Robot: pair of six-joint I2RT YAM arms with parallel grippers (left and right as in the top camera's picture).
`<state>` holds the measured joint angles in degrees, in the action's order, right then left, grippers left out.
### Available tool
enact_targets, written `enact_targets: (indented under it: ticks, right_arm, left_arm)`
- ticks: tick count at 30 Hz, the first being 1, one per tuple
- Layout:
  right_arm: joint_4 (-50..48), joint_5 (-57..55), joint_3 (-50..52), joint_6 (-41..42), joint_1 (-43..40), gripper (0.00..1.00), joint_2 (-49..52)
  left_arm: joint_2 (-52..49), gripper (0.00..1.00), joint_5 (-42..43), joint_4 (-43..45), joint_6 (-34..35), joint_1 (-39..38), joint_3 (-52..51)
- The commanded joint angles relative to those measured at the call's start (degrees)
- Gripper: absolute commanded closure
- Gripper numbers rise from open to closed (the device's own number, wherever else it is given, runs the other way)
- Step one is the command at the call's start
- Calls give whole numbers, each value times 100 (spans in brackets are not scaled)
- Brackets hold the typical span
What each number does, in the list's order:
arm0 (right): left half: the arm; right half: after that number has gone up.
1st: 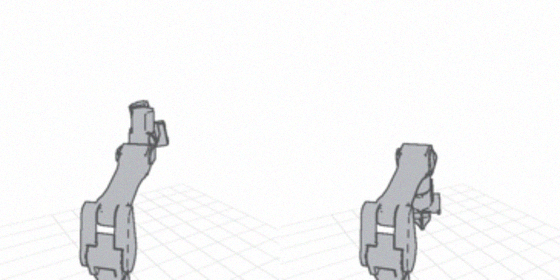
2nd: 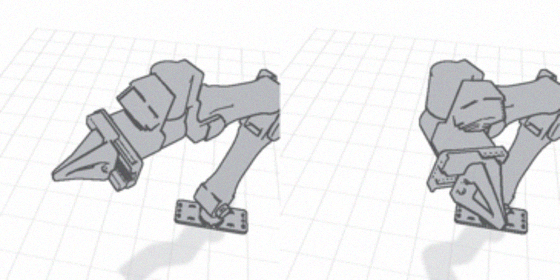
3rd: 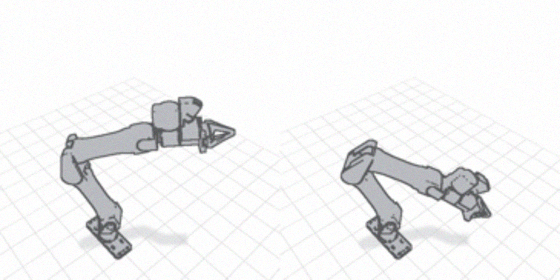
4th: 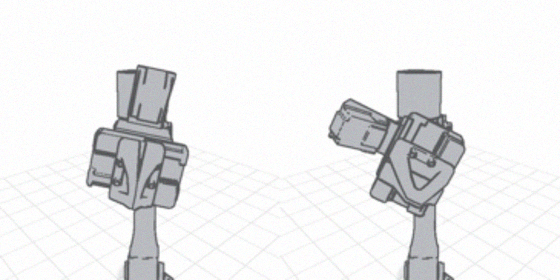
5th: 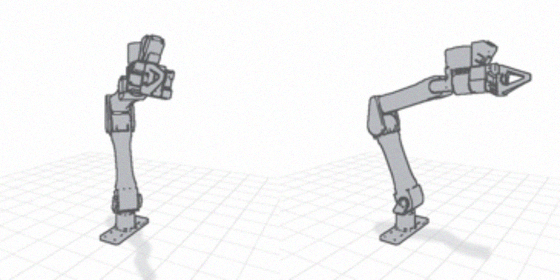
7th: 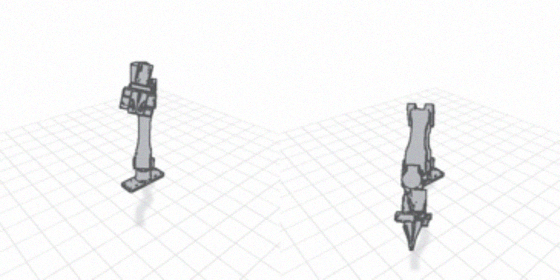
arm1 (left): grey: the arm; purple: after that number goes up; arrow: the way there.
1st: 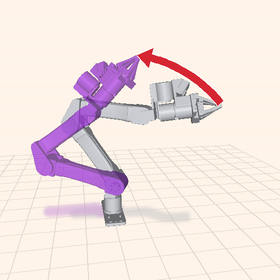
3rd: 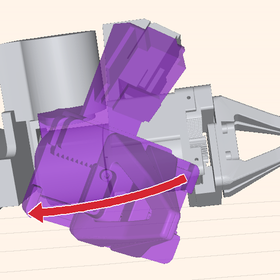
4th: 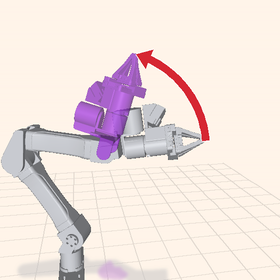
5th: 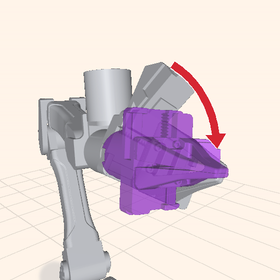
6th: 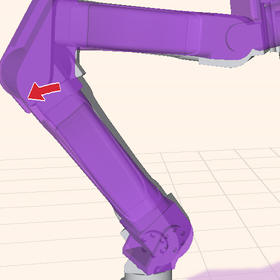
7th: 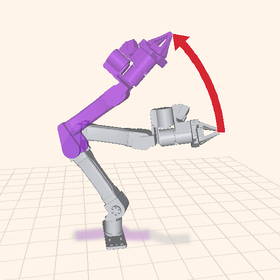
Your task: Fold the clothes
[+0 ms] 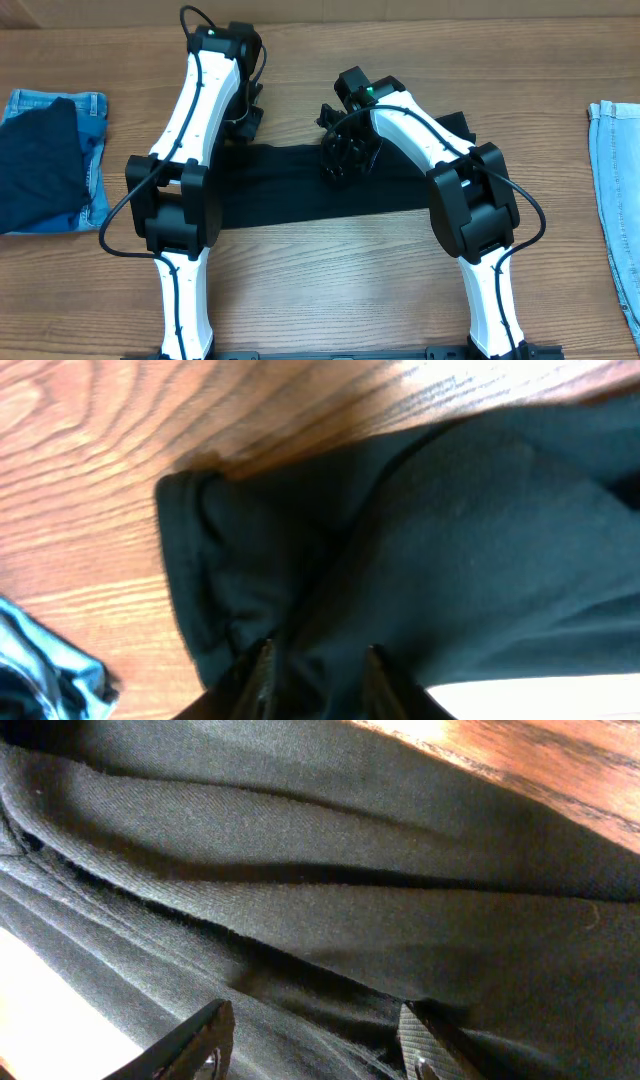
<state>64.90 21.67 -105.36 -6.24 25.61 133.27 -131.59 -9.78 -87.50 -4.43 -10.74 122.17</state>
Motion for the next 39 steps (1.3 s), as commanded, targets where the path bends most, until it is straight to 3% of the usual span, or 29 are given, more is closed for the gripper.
enact_targets:
  ticks: [1, 4, 11, 12, 13, 14, 16, 19, 21, 23, 24, 26, 28, 31, 33, 35, 39]
  right_arm:
    - [138, -531, 304, 31, -28, 42, 341]
    - [140, -531, 304, 33, -28, 42, 341]
    - [140, -533, 304, 31, -28, 42, 341]
    - [140, -531, 304, 31, -28, 42, 341]
    - [140, -533, 304, 31, -28, 42, 341]
    - [140, -531, 304, 31, -28, 42, 341]
    - [149, -531, 304, 33, -28, 43, 341]
    - [157, -533, 304, 33, -28, 43, 341]
    - [155, -533, 304, 33, -28, 42, 341]
    - [155, -535, 304, 31, -28, 43, 341]
    - [149, -535, 304, 31, -35, 43, 341]
    - [146, -538, 304, 31, -35, 42, 341]
    - [160, -538, 304, 31, -39, 43, 341]
    - [188, -540, 304, 31, -72, 43, 341]
    - [203, -555, 304, 31, -127, 43, 341]
    - [205, -555, 304, 31, -184, 42, 341]
    - [201, -555, 304, 31, -289, 42, 341]
  left_arm:
    - [-31, 62, -90, 310, -212, 17, -426]
    - [-31, 57, -90, 553, -295, 20, -492]
    - [-31, 57, 68, 658, -330, 17, -1047]
    - [-31, 59, 85, 658, -332, 15, -1091]
    - [-31, 67, 83, 658, -330, 15, -1095]
    - [-31, 84, 87, 680, -330, 15, -1091]
    - [-28, 96, 109, 678, -328, 15, -1091]
    - [-13, 96, 271, 647, -328, 15, -1084]
    - [55, 96, 715, 483, -350, 15, -994]
    - [101, 96, 2719, -236, -1416, 15, -772]
    - [98, 96, 3169, -555, -1609, 15, -782]
    - [96, 96, 3261, -782, -1569, 17, -839]
    - [96, 89, 3252, -933, -1567, 15, -866]
    - [96, 86, 2457, -938, -892, 15, -916]
    - [96, 95, 1161, -938, -59, 15, -916]
    - [96, 95, 485, -938, 420, 17, -914]
    - [98, 96, 520, -938, 442, 17, -868]
